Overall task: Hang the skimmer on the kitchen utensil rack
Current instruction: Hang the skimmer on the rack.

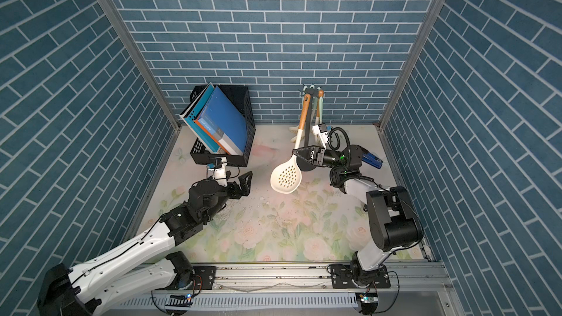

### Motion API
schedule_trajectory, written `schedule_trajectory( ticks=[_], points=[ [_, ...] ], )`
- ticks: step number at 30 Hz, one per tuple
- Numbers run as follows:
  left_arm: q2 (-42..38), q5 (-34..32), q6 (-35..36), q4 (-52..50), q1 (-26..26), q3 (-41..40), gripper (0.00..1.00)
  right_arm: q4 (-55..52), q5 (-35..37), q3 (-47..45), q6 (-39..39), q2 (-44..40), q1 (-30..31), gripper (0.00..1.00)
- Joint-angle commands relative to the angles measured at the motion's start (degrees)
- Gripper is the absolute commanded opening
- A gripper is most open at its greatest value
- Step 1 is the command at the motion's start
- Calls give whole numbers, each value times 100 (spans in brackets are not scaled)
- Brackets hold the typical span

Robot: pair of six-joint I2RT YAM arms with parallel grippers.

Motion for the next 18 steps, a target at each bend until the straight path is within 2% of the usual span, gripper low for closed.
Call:
schedule_trajectory(
  ticks=[1, 18],
  points=[
    [16, 14, -11, 87, 41, -54, 100, 399, -54, 102, 162, 27, -47, 0],
    [90, 35, -26, 119, 41, -32, 100, 410, -151, 88, 109, -86, -99, 0]
  ],
)
